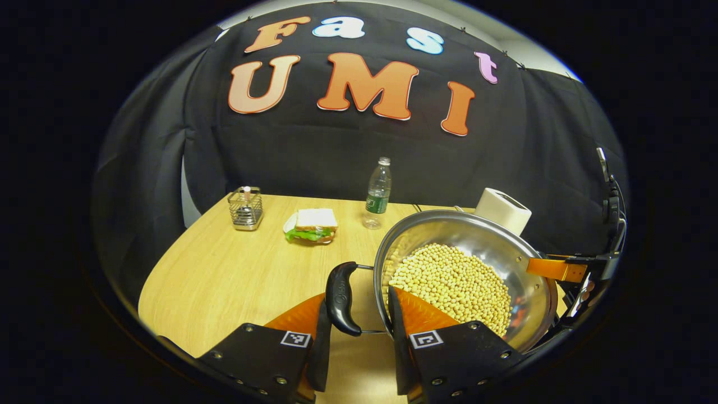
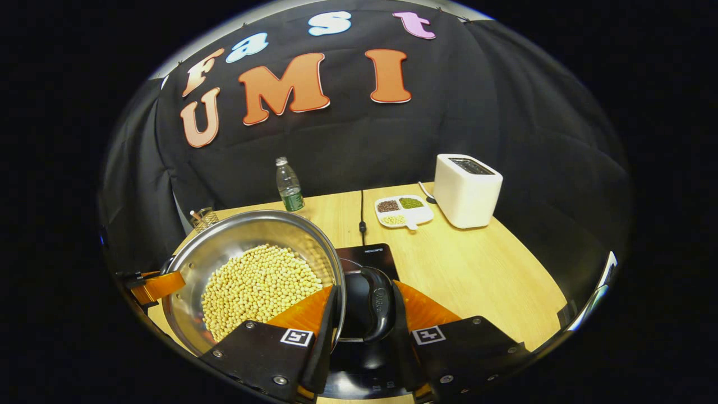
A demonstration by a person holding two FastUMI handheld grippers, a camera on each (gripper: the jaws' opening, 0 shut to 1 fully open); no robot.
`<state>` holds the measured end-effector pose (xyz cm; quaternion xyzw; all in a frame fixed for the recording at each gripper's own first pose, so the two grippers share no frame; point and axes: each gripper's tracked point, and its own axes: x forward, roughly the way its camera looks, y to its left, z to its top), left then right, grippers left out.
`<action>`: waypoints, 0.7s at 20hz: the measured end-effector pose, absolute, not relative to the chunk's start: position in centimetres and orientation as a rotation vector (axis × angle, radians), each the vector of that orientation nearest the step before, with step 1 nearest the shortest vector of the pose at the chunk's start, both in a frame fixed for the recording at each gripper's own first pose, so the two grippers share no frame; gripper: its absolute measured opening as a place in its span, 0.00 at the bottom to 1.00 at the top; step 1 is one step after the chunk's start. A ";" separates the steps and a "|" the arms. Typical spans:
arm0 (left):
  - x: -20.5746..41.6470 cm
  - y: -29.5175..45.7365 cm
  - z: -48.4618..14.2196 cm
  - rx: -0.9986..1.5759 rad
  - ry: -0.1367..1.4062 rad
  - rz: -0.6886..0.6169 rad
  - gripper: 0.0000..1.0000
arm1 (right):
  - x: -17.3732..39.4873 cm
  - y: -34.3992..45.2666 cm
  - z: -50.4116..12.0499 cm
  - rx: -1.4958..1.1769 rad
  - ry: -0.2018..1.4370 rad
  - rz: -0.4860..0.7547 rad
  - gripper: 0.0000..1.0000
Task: First push the handle of the pot to place it horizontally, then grasp the pot with both hands and set it on the induction cooktop.
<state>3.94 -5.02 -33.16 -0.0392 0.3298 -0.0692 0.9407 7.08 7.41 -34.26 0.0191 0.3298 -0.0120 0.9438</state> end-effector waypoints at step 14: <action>5.4 -10.9 -37.5 -0.073 0.748 -0.179 0.49 | 8.4 1.5 -37.0 0.060 0.708 -0.084 0.50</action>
